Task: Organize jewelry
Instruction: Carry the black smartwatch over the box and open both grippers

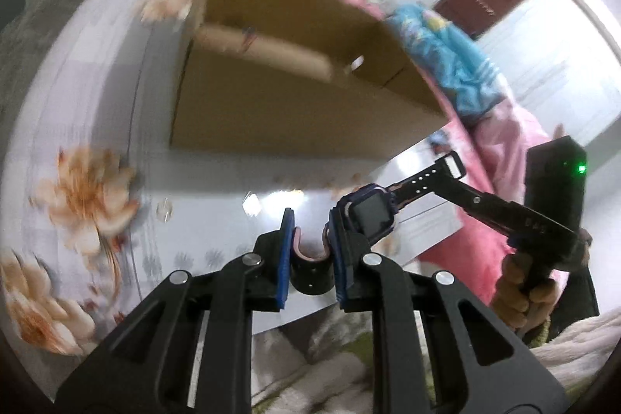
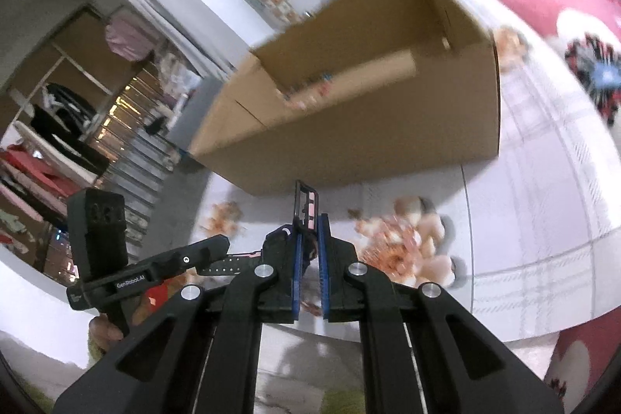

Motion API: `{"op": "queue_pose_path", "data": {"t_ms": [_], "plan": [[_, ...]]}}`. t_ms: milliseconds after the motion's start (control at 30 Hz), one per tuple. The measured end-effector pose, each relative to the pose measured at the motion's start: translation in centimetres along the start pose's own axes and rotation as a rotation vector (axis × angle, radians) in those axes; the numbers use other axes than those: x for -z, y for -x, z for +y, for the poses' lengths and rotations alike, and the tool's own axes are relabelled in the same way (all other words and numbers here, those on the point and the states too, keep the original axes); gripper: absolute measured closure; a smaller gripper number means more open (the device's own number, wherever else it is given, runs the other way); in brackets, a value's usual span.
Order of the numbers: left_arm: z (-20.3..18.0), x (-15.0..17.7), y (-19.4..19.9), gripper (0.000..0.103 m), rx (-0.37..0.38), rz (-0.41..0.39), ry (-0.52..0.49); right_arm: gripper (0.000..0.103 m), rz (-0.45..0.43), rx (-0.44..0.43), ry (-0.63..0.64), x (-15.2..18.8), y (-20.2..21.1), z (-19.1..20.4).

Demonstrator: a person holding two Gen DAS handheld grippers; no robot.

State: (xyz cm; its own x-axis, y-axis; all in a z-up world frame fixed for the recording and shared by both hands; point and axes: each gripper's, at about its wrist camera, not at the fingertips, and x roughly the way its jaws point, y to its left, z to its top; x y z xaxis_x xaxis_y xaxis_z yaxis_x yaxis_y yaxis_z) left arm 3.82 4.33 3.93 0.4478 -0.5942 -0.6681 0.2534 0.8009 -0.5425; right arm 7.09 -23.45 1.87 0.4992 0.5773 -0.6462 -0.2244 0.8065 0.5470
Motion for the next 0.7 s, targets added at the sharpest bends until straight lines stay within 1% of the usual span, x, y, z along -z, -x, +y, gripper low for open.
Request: {"op": "queue_pose_path", "data": {"t_ms": [67, 133, 167, 200, 233, 267, 300, 333, 400, 467, 533, 600, 700], "plan": [[-1.1, -1.8, 1.1, 0.086, 0.016, -0.029, -0.037, 0.095, -0.056, -0.023, 0.059, -2.1, 1.6, 1.3], [-2.3, -4.5, 2.2, 0.086, 0.015, -0.066, -0.078, 0.095, -0.093, -0.059, 0.093, -4.3, 2.6, 2.2], [-2.6, -5.8, 2.6, 0.086, 0.013, -0.077, -0.094, 0.095, -0.114, -0.078, 0.110, -5.9, 3.0, 2.5], [-2.8, -7.4, 2.8, 0.086, 0.007, -0.088, -0.107, 0.095, -0.125, -0.085, 0.118, -7.3, 3.1, 2.6], [-2.9, -8.6, 2.7, 0.086, -0.003, -0.093, -0.110, 0.095, -0.128, -0.089, 0.123, -9.4, 2.7, 2.5], [-2.8, -10.3, 2.2, 0.086, -0.018, -0.091, -0.108, 0.095, -0.124, -0.091, 0.119, -10.7, 2.3, 2.4], [-2.5, -12.0, 1.3, 0.086, -0.035, -0.077, -0.097, 0.095, -0.104, -0.088, 0.112, -12.5, 1.3, 2.0], [-2.5, -13.2, 0.5, 0.086, -0.048, -0.061, -0.087, 0.095, -0.087, -0.077, 0.106, -13.7, 0.5, 1.6], [-1.6, -16.0, -2.2, 0.086, -0.097, -0.003, -0.065, 0.095, -0.032, -0.030, 0.092, -16.4, -2.1, 0.7], [-1.2, -18.0, -5.1, 0.086, -0.127, 0.062, -0.044, 0.095, 0.025, 0.027, 0.092, -18.5, -4.9, -0.5], [-0.5, -19.0, -7.3, 0.086, -0.150, 0.125, -0.038, 0.095, 0.088, 0.069, 0.088, -19.7, -7.6, -1.3], [0.0, -19.9, -10.3, 0.086, -0.207, 0.194, -0.040, 0.095, 0.136, 0.114, 0.097, -20.7, -9.8, -2.1], [0.9, -20.7, -13.7, 0.086, -0.270, 0.276, -0.028, 0.095, 0.196, 0.176, 0.120, -20.9, -12.3, -2.9]]}}
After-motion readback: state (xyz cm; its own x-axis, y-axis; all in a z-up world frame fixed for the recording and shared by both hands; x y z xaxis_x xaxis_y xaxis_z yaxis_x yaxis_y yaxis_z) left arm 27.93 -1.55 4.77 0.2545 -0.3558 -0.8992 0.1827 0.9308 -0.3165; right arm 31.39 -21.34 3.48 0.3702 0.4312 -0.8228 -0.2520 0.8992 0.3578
